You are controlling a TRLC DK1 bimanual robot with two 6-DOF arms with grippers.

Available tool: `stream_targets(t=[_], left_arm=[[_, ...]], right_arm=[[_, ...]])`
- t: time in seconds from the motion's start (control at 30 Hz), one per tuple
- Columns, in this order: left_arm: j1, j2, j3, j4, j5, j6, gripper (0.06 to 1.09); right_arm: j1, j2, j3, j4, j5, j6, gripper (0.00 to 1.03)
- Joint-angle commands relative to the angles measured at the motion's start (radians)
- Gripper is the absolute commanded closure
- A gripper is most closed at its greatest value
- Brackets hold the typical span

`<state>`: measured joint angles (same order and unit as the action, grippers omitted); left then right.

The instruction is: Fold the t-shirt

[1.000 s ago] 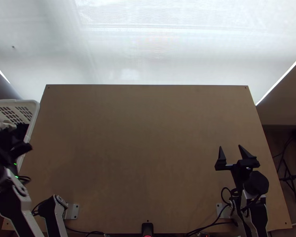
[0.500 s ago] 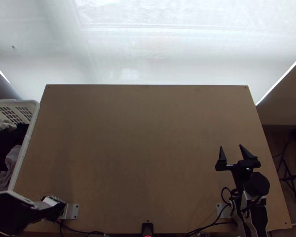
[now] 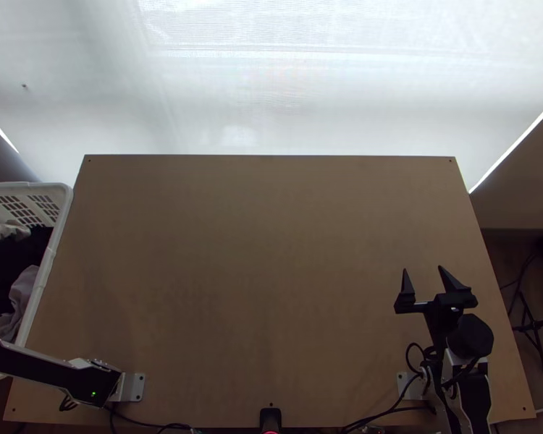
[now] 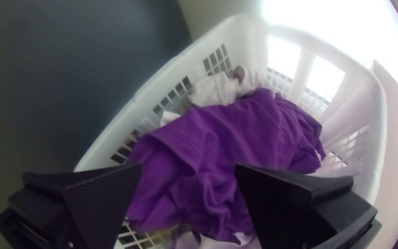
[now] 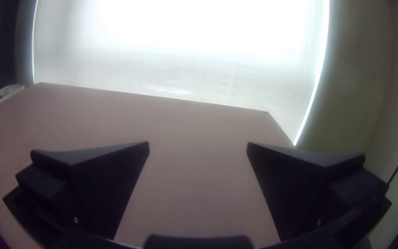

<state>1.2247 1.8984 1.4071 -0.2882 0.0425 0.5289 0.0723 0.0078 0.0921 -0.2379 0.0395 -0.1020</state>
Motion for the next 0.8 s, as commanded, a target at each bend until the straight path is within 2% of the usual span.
stream_targets(t=[0.0,0.1,0.23,0.6,0.77], left_arm=[[-0.004,0.211,0.234,-0.016,-0.009,-0.012,0.1],[-0.008,0.263,0.291,-0.035,-0.012,-0.012,0.1],[-0.024,0.306,0.319,-0.046,-0.098,0.003,0.1],[-0.044,0.392,0.377,-0.051,-0.105,0.022,0.1],[-0.059,0.416,0.388,-0.074,-0.142,0.057,0.11]], right_arm=[[0.006,0.004,0.0,0.0,0.0,0.004,0.04],[0.006,0.004,0.0,0.0,0.0,0.01,0.04],[0.006,0.008,0.0,0.0,0.0,0.012,0.04],[0.003,0.009,-0.002,0.002,0.0,0.013,0.04],[0.003,0.009,0.0,0.002,0.0,0.013,0.04]])
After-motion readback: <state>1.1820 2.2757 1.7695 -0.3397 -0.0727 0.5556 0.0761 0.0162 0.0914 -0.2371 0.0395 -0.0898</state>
